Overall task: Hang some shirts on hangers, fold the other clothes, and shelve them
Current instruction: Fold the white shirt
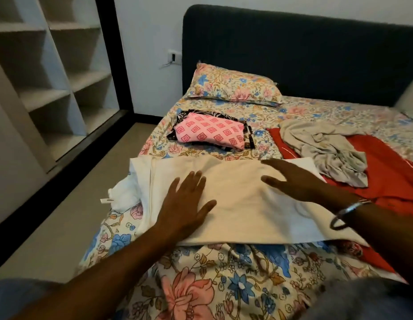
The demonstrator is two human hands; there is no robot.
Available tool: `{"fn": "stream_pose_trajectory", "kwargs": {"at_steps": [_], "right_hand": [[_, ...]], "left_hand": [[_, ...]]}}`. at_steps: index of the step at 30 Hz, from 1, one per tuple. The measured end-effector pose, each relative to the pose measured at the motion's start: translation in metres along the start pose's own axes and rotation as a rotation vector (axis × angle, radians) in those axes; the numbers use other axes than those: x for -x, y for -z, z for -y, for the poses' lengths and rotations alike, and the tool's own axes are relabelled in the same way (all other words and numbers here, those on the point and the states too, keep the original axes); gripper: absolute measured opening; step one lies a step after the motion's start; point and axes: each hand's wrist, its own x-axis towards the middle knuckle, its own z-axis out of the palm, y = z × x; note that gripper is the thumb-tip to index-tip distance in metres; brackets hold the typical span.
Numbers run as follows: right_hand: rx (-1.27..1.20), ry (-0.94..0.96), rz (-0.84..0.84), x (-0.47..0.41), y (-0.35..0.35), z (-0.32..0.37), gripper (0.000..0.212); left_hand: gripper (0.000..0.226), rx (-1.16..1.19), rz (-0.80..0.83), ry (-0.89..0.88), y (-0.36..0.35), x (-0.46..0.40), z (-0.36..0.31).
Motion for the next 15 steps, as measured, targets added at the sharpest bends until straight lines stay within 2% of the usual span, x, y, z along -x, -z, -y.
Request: {"fn": "stream_pose_trajectory", "kwargs": {"at_steps": [4, 9, 15], "right_hand": [[0.065, -0.122, 0.110, -0.028, -0.065, -0.025, 0.074], [0.159, -0.388, 0.006, -0.021, -0.069, -0.067, 0.071], [0.187, -0.408, 0.025, -0.035, -0.077, -0.053, 0.074]], "left_hand": [[0.089, 0.048, 0.023, 0.123, -0.025, -0.002, 0.017], [0.090, 0.046, 0.027, 0.161, -0.028, -0.003, 0.013], [0.089, 0.081, -0.013, 0.198, -0.020, 0.010, 0.022]]}}
